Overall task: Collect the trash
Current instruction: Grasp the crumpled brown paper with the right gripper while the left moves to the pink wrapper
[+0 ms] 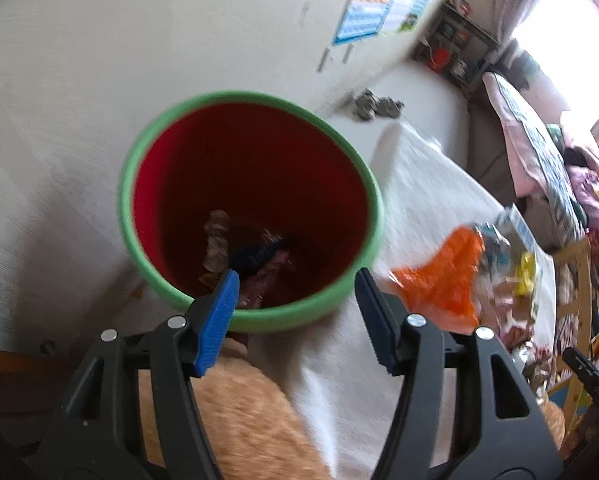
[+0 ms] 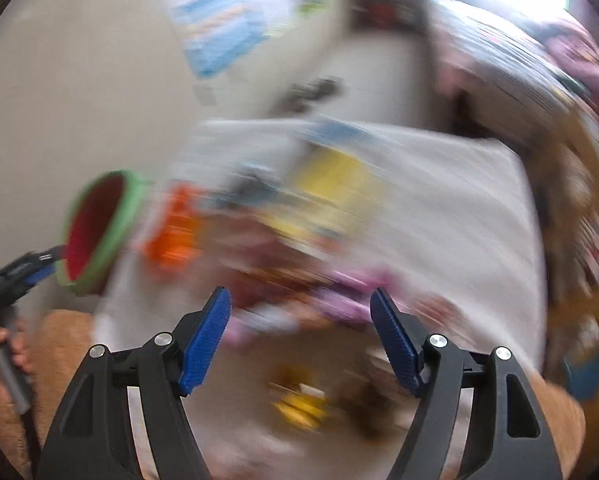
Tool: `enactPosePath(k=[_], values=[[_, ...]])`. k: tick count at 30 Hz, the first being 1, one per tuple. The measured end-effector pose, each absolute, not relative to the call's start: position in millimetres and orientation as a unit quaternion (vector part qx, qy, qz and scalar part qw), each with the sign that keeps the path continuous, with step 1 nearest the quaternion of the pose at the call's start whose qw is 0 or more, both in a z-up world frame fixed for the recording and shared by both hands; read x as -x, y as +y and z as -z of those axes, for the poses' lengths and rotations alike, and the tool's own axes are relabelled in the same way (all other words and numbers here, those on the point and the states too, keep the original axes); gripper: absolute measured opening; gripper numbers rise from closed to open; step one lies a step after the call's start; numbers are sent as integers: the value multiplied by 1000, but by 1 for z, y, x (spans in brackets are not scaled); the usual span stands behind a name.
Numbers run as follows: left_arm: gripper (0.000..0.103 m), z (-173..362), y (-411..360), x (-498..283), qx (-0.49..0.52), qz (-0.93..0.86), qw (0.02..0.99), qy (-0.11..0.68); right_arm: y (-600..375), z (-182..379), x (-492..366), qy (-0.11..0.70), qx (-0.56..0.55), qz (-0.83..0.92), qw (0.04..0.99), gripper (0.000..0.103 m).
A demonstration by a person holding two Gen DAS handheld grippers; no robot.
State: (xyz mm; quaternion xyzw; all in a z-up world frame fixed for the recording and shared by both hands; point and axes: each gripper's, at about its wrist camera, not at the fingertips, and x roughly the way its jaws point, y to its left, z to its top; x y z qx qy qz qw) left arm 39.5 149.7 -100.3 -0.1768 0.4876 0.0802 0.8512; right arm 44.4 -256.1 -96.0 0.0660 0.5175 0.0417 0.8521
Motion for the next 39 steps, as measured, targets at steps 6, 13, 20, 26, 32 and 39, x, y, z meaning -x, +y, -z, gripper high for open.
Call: enactPosePath(k=[6, 13, 20, 26, 32, 39], values=[[58, 105, 96, -49, 137, -23, 850, 508, -311, 121, -32, 544, -134, 9, 828, 70], [70, 94, 2, -58, 41, 110, 853, 508, -314, 145, -32, 557, -169, -21, 813, 71], [72, 95, -91, -67, -62, 227, 832, 503, -321, 137, -28, 528, -174, -34, 830, 25], [72, 121, -141, -73, -139, 262, 800, 522, -322, 134, -26, 519, -181, -38, 834, 23], [55, 145, -151, -83, -141, 251, 774, 563, -327, 135, -26, 517, -198, -37, 832, 33], [39, 138, -129, -69, -112, 244, 777, 569, -337, 133, -24, 508, -213, -9, 834, 62]])
